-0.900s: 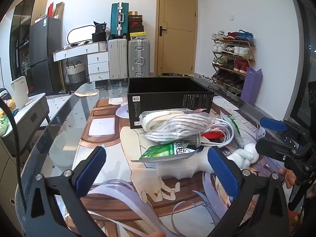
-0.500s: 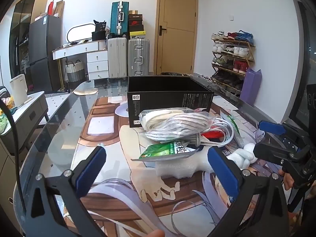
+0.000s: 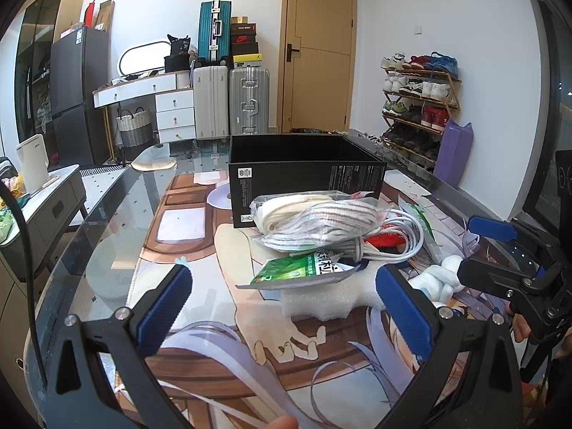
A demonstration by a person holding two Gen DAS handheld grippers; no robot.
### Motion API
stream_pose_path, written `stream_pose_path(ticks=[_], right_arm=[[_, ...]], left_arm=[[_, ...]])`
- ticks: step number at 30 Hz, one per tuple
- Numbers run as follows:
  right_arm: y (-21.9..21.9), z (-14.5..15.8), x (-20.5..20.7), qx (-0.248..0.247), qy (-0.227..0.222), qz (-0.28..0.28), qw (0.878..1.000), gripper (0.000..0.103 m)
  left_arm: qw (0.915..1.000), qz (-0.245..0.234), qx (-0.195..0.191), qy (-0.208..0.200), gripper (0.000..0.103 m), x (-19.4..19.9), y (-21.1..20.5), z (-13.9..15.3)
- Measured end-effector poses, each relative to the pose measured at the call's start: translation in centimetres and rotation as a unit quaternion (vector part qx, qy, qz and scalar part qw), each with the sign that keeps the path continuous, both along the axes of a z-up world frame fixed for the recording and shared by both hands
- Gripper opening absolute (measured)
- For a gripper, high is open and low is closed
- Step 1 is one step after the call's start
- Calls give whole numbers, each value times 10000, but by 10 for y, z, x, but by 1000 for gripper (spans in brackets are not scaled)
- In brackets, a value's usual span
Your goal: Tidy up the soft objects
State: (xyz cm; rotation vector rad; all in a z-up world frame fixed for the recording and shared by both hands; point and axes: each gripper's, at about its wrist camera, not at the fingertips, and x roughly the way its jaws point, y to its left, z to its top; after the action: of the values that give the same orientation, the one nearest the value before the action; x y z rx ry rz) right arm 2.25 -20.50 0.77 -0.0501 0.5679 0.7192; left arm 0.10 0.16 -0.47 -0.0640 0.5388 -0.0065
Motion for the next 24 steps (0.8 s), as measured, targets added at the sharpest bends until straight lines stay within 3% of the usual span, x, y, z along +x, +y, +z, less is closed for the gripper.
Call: stream_pose_path(ticks=[24], right_arm=[[1, -2, 1, -72, -33, -1, 10000, 103]], left_arm=[[10000, 17, 25, 26, 103, 0, 3, -1]])
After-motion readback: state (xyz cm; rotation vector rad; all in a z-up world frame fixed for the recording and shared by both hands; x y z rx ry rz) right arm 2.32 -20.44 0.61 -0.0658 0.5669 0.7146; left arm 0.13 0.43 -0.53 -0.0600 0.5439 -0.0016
